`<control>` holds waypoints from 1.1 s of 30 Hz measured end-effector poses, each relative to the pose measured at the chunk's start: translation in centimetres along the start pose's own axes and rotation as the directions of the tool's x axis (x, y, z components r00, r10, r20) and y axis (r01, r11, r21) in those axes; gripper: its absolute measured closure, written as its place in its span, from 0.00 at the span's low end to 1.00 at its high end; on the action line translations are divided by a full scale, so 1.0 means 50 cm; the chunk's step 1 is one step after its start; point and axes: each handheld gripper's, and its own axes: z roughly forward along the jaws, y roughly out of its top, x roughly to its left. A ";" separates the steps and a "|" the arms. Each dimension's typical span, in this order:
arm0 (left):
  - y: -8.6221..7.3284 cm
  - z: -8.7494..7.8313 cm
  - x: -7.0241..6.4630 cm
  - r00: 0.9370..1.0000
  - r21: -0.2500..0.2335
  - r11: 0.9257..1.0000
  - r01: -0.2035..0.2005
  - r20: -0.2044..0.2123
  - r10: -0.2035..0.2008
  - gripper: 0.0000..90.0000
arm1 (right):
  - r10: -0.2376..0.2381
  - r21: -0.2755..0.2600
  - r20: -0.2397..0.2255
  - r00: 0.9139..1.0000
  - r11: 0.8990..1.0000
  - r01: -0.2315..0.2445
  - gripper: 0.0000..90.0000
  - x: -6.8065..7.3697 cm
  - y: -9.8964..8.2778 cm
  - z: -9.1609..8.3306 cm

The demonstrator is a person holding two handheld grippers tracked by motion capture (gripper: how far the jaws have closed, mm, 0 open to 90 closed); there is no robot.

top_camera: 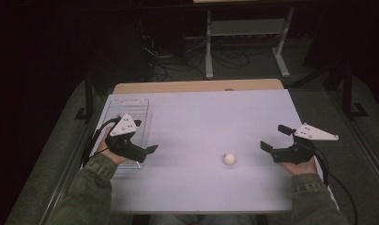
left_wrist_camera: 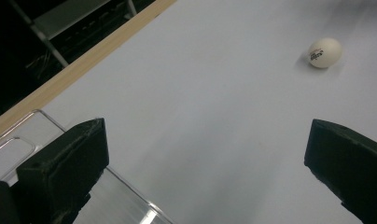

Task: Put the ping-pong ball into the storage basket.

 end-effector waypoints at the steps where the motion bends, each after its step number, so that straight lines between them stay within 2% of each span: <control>1: 0.002 0.001 -0.001 1.000 0.003 1.000 0.000 0.005 0.000 0.00 | 0.001 0.001 0.001 1.000 1.000 -0.001 0.00 0.000 0.000 0.000; 7: 0.013 0.009 -0.003 1.000 0.029 0.999 -0.019 0.016 0.019 0.00 | 0.002 0.009 -0.001 1.000 1.000 -0.002 0.00 0.000 -0.001 0.000; 18: 0.039 0.021 -0.014 0.998 0.033 0.998 -0.049 0.044 0.047 0.00 | 0.007 0.006 0.001 1.000 1.000 -0.007 0.00 -0.002 -0.001 0.001; 24: 0.059 0.029 -0.019 0.995 0.051 0.995 -0.083 0.062 0.080 0.00 | 0.007 0.007 -0.003 1.000 1.000 -0.007 0.00 -0.002 -0.001 0.001; 33: 0.095 0.050 -0.025 0.987 0.089 0.987 -0.133 0.105 0.123 0.00 | 0.011 0.011 -0.005 1.000 1.000 -0.011 0.00 -0.002 -0.002 0.002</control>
